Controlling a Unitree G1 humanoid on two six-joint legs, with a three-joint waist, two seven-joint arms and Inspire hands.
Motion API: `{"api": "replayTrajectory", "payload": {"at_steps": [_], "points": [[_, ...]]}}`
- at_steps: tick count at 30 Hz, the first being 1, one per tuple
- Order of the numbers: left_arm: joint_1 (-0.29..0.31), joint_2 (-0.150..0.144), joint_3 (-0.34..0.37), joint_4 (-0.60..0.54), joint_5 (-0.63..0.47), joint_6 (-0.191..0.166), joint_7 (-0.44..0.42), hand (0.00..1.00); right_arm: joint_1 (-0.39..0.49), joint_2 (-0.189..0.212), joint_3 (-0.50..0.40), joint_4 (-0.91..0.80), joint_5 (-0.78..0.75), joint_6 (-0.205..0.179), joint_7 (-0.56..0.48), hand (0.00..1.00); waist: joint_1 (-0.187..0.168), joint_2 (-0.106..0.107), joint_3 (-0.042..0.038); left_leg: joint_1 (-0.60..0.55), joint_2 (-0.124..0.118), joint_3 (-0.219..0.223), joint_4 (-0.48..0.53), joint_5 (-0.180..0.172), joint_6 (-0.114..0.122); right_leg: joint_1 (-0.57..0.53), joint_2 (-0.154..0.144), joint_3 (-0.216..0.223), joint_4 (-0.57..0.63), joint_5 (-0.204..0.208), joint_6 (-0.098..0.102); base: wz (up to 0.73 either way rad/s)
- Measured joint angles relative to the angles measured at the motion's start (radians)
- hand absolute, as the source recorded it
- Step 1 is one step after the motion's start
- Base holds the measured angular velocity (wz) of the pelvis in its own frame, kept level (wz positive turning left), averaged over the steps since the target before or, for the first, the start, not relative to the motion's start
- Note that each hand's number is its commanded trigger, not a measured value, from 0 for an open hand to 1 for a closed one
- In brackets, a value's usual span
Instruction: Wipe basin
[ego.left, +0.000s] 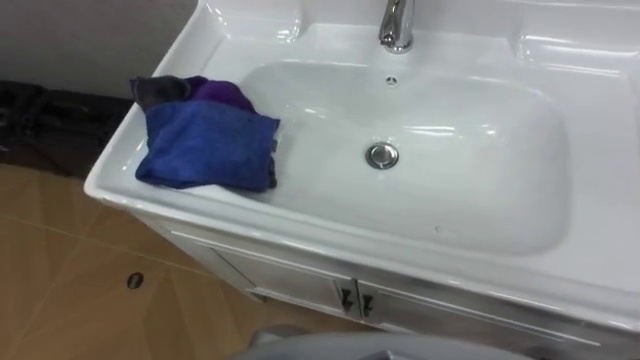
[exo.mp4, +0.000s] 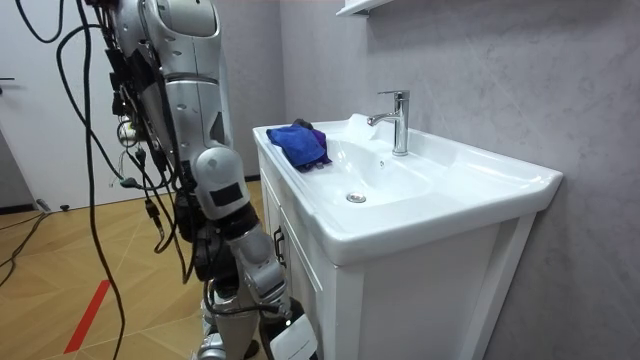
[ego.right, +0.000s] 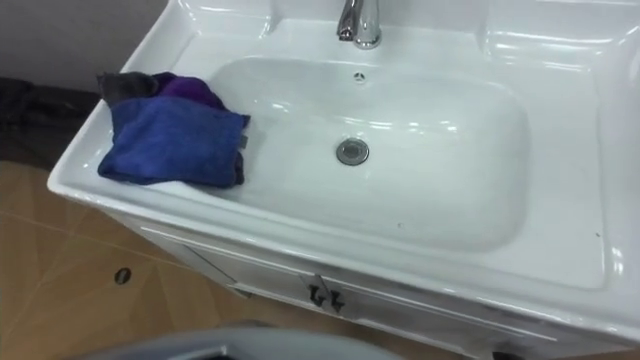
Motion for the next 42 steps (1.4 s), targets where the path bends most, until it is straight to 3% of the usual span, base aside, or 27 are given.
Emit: {"api": "replayTrajectory", "payload": {"at_steps": [2, 6, 9, 18, 22, 26, 35, 42], "points": [[0.0, -0.008, -0.044, 0.1, -0.002, -0.001, -0.031, 0.0, -0.008, 0.001, 0.0, 0.019, 0.002, -0.003, 0.0, 0.0, -0.024, -0.007, 0.0008, 0.0, 0.0, 0.0, 0.0, 0.0, 0.0, 0.001, 0.0, 0.001, -0.002, 0.0, 0.0, 0.0], [-0.001, -0.054, -0.161, 0.241, -0.004, 0.002, -0.109, 0.0, -0.019, 0.013, 0.011, 0.071, 0.021, 0.001, 0.011, 0.0, -0.054, -0.026, 0.0037, 0.005, 0.001, 0.008, 0.0, 0.0, 0.001, 0.001, -0.008, 0.008, 0.0, 0.0, 0.0, -0.04], [-0.004, -0.09, -0.208, 0.331, -0.004, 0.014, -0.19, 0.0, -0.01, 0.014, 0.013, 0.08, 0.018, 0.003, 0.017, 0.0, -0.071, -0.028, 0.0047, 0.009, 0.004, 0.024, 0.0, -0.004, 0.007, -0.002, -0.008, 0.024, 0.003, -0.001, 0.001, -0.15], [-0.02, -0.135, -0.262, 0.38, 0.021, 0.066, -0.34, 0.0, -0.012, 0.019, 0.018, 0.122, 0.021, 0.002, 0.014, 0.0, -0.117, -0.032, 0.0051, 0.031, 0.005, 0.067, -0.003, -0.009, 0.014, 0.003, -0.008, 0.053, 0.017, -0.002, 0.005, -0.1], [-0.047, -0.141, -0.291, 0.38, 0.07, 0.098, -0.395, 0.0, -0.013, 0.033, 0.019, 0.122, 0.015, 0.017, 0.009, 0.0, -0.14, -0.039, 0.0084, 0.036, 0.006, 0.076, -0.006, -0.009, 0.014, 0.004, -0.013, 0.067, 0.017, -0.002, 0.005, -0.11], [-0.087, -0.141, -0.309, 0.379, 0.139, 0.114, -0.443, 0.0, -0.009, 0.046, 0.018, 0.121, 0.003, 0.026, 0.01, 0.0, -0.155, -0.049, 0.0179, 0.046, 0.008, 0.103, -0.011, -0.01, 0.016, 0.003, -0.014, 0.082, 0.016, -0.003, 0.007, -0.13], [-0.119, -0.138, -0.347, 0.38, 0.165, 0.162, -0.503, 0.0, 0.007, 0.067, 0.018, 0.116, 0.037, 0.076, 0.018, 0.0, -0.186, -0.057, 0.0163, 0.061, 0.019, 0.153, -0.013, -0.033, 0.036, -0.001, -0.007, 0.125, 0.024, 0.001, 0.019, -0.14], [-0.141, -0.136, -0.345, 0.379, 0.184, 0.18, -0.529, 0.0, -0.005, 0.081, -0.002, 0.116, 0.037, 0.081, -0.003, 0.0, -0.209, -0.074, 0.0173, 0.064, 0.017, 0.162, -0.013, -0.036, 0.039, -0.002, -0.008, 0.133, 0.029, 0.003, 0.022, -0.03]]}}
